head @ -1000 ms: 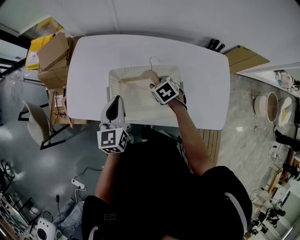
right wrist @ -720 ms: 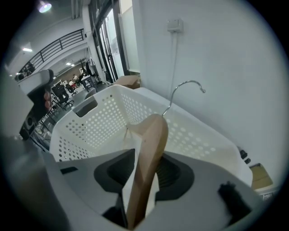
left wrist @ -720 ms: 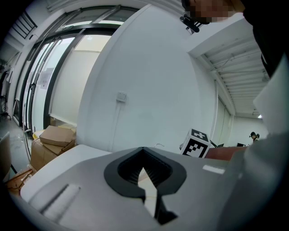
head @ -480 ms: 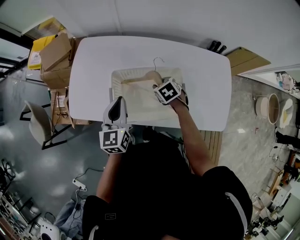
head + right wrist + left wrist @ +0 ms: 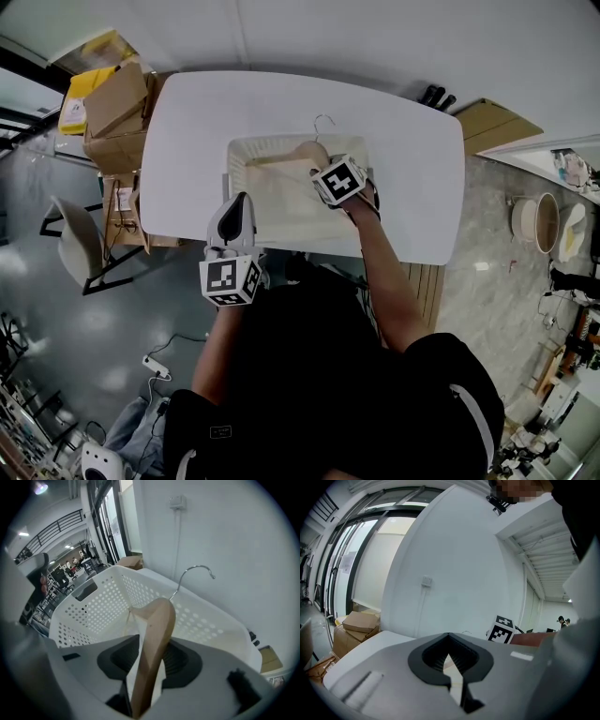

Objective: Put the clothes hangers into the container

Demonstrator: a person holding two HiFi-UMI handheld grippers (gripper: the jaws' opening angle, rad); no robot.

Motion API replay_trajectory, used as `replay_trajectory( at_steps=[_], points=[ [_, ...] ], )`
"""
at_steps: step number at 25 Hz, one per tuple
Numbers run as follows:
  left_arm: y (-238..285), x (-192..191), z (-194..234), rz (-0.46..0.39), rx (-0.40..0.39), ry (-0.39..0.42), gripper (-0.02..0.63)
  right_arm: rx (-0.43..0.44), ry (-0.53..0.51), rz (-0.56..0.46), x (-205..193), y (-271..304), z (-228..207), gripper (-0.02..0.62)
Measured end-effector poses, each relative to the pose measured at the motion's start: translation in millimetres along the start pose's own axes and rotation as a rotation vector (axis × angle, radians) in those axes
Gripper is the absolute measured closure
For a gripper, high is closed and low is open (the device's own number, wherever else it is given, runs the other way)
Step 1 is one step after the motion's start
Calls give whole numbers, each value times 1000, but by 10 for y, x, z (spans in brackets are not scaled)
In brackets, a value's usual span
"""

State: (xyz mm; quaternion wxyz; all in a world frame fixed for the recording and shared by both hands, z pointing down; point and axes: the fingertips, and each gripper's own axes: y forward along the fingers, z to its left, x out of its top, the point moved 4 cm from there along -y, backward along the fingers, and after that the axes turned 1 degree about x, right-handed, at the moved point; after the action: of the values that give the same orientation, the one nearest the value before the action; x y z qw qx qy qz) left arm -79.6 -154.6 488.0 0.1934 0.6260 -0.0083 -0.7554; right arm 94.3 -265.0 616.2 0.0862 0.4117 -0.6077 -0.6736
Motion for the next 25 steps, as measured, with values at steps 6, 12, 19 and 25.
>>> replay_trajectory(
  at_steps=[6, 12, 19, 25],
  points=[
    [-13, 9, 24, 3, 1, -1, 601, -5, 22, 5, -10, 31, 5, 438],
    [-58, 10, 22, 0, 2, -1, 603, -4, 24, 7, -23, 4, 33, 431],
    [-112, 8, 31, -5, 1, 0, 603, -29, 23, 10, -38, -7, 34, 423],
    [-146, 10, 18, -15, -2, 0, 602, -34, -3, 18, -61, -34, 44, 422]
  ],
)
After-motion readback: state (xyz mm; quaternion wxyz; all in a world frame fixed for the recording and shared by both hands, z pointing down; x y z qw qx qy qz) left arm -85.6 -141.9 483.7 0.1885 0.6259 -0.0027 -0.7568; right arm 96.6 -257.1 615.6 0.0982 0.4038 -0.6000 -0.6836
